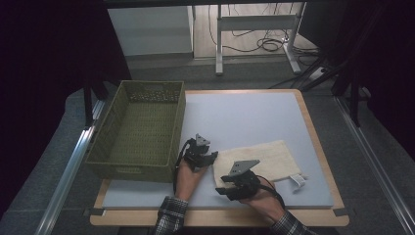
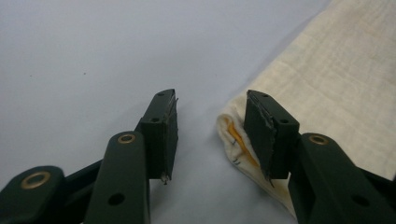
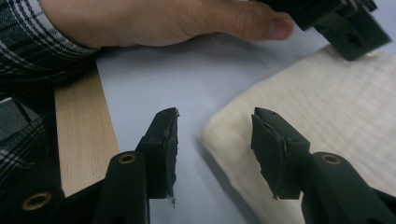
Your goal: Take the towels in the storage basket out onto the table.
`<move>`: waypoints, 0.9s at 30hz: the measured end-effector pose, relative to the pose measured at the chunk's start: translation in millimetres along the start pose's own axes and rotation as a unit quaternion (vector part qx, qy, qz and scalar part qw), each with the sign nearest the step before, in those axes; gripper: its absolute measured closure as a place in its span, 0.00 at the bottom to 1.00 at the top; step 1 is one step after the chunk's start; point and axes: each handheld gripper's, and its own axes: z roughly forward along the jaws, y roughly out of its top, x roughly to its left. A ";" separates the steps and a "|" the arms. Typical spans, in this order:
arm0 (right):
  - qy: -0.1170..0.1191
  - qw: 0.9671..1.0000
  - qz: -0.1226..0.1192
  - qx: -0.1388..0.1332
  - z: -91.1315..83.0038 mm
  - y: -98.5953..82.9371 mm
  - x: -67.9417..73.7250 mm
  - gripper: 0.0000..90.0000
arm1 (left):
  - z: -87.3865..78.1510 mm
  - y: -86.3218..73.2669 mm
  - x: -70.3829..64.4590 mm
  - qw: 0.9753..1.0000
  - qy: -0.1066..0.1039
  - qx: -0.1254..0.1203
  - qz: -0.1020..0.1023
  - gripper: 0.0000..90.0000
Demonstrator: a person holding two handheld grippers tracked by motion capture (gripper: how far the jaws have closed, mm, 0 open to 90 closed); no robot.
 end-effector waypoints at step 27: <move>-0.047 0.998 -0.022 0.022 13.7 2.0 2.1 0.93 | -0.6 0.2 0.3 1.000 -0.001 -0.001 -0.002 0.75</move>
